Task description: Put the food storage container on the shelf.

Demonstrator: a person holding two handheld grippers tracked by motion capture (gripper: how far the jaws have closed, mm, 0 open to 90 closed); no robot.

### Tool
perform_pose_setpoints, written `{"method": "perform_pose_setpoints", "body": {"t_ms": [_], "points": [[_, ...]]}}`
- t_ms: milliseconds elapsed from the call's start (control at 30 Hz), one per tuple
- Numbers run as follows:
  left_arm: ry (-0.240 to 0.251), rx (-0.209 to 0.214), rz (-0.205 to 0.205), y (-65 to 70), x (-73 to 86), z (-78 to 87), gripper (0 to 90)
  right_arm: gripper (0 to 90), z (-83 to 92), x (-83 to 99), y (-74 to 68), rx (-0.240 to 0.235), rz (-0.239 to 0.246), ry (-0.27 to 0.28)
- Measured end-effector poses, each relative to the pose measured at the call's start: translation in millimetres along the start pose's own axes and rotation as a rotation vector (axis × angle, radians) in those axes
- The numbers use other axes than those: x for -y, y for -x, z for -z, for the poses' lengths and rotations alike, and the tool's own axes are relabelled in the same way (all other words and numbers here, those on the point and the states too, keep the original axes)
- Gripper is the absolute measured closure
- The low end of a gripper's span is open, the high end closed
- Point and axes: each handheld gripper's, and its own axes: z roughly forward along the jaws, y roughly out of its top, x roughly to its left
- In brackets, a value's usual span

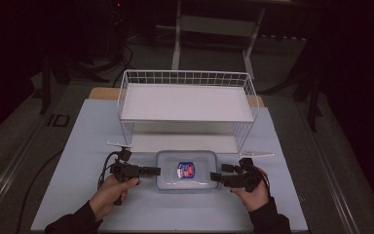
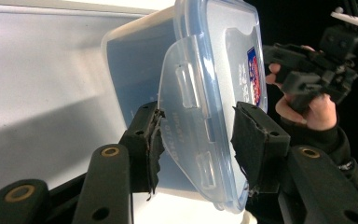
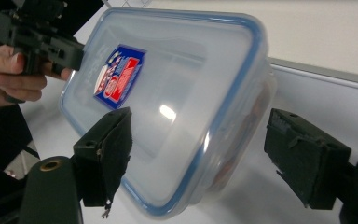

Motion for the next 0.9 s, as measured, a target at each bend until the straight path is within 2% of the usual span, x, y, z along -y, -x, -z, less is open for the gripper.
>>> {"method": "perform_pose_setpoints", "body": {"t_ms": [167, 367, 500, 567, 867, 900], "points": [[-0.007, 0.007, -0.032, 1.4, 1.2, 1.9, 54.5, 31.1, -0.2, -0.6, 6.2, -0.024, -0.016, -0.022], [-0.019, 0.011, -0.064, 4.4, 2.4, 3.8, 55.7, 37.6, -2.7, 0.7, 15.6, -0.078, -0.069, -0.053], [-0.02, 0.014, -0.078, 4.7, 3.3, 4.7, 56.1, 42.6, -3.9, 1.6, 18.0, -0.113, -0.081, -0.061], [-0.02, 0.016, -0.078, 4.8, 3.4, 4.8, 56.3, 47.7, -3.6, 1.3, 17.4, -0.122, -0.084, -0.063], [-0.009, 0.006, -0.107, 8.9, 8.0, 6.0, 56.7, 52.0, 0.0, 2.1, 16.9, -0.135, -0.09, -0.068], [-0.004, -0.002, -0.096, 8.9, 8.6, 6.1, 56.6, 60.8, 1.6, 2.3, 17.2, -0.136, -0.093, -0.063]]}}
